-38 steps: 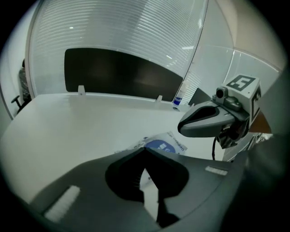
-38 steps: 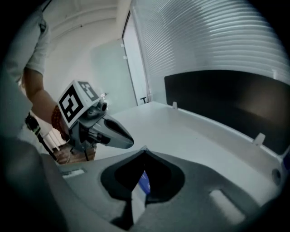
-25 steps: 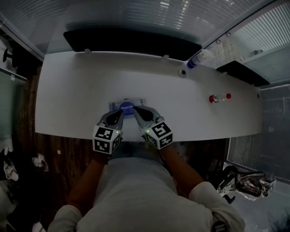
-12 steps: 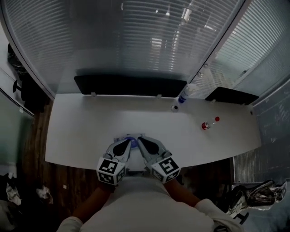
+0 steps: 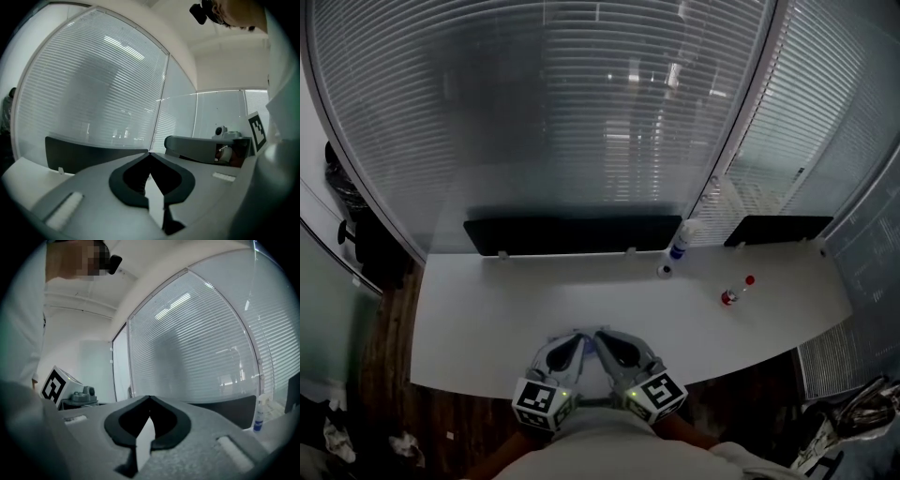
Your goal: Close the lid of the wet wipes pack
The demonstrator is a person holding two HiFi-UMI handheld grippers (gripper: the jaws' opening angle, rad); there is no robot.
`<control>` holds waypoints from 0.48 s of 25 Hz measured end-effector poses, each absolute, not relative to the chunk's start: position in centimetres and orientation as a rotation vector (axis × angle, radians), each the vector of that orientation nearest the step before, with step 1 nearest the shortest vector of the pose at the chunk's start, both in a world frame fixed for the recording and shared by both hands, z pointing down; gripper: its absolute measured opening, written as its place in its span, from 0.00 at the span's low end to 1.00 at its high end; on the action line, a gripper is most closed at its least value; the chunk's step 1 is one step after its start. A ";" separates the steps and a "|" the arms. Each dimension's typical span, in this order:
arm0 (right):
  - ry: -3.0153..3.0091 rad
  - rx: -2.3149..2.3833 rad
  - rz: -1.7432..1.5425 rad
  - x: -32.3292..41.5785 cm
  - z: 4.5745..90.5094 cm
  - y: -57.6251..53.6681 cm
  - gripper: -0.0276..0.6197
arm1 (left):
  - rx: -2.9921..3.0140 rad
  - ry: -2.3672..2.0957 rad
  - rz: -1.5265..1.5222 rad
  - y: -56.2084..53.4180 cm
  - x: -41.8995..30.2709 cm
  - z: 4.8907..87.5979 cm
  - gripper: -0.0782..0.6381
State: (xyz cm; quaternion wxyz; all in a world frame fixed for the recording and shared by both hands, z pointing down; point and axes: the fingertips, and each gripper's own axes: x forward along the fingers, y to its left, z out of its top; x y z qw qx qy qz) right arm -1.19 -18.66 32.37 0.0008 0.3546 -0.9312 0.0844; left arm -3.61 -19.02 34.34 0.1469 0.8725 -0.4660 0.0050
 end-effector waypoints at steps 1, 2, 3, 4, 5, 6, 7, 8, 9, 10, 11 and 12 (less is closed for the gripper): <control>-2.923 1.112 0.258 -1.2 32.2 -18.6 0.04 | 2.517 -1.345 0.015 -19.0 -3.7 34.2 0.11; -2.927 1.113 0.241 -1.2 32.0 -18.7 0.04 | 2.520 -1.351 0.016 -19.0 -3.9 34.2 0.11; -2.935 1.119 0.214 -1.2 31.6 -18.9 0.04 | 2.517 -1.358 0.017 -19.1 -4.0 34.1 0.11; -2.943 1.126 0.185 -1.2 31.1 -19.1 0.04 | 2.512 -1.366 0.015 -19.2 -4.3 34.1 0.11; -2.949 1.130 0.168 -1.3 30.7 -19.2 0.04 | 2.505 -1.375 0.012 -19.2 -4.5 34.1 0.11; -2.950 1.130 0.165 -1.3 30.6 -19.2 0.04 | 2.499 -1.384 0.009 -19.2 -4.8 34.0 0.11; -2.949 1.127 0.171 -1.4 30.6 -19.2 0.04 | 2.494 -1.392 0.007 -19.2 -5.0 34.0 0.11; -2.946 1.123 0.180 -1.5 30.6 -19.2 0.04 | 2.490 -1.397 0.006 -19.2 -5.2 34.1 0.11; -2.942 1.118 0.188 -1.7 30.6 -19.2 0.04 | 2.486 -1.398 0.007 -19.1 -5.3 34.1 0.11; -2.939 1.113 0.191 -1.8 30.5 -19.1 0.04 | 2.484 -1.397 0.009 -19.1 -5.4 34.1 0.11; -2.939 1.108 0.188 -1.9 30.5 -19.1 0.04 | 2.483 -1.396 0.011 -19.1 -5.4 34.2 0.11; -2.938 1.101 0.183 -2.0 30.5 -19.1 0.04 | 2.483 -1.397 0.014 -19.2 -5.4 34.2 0.11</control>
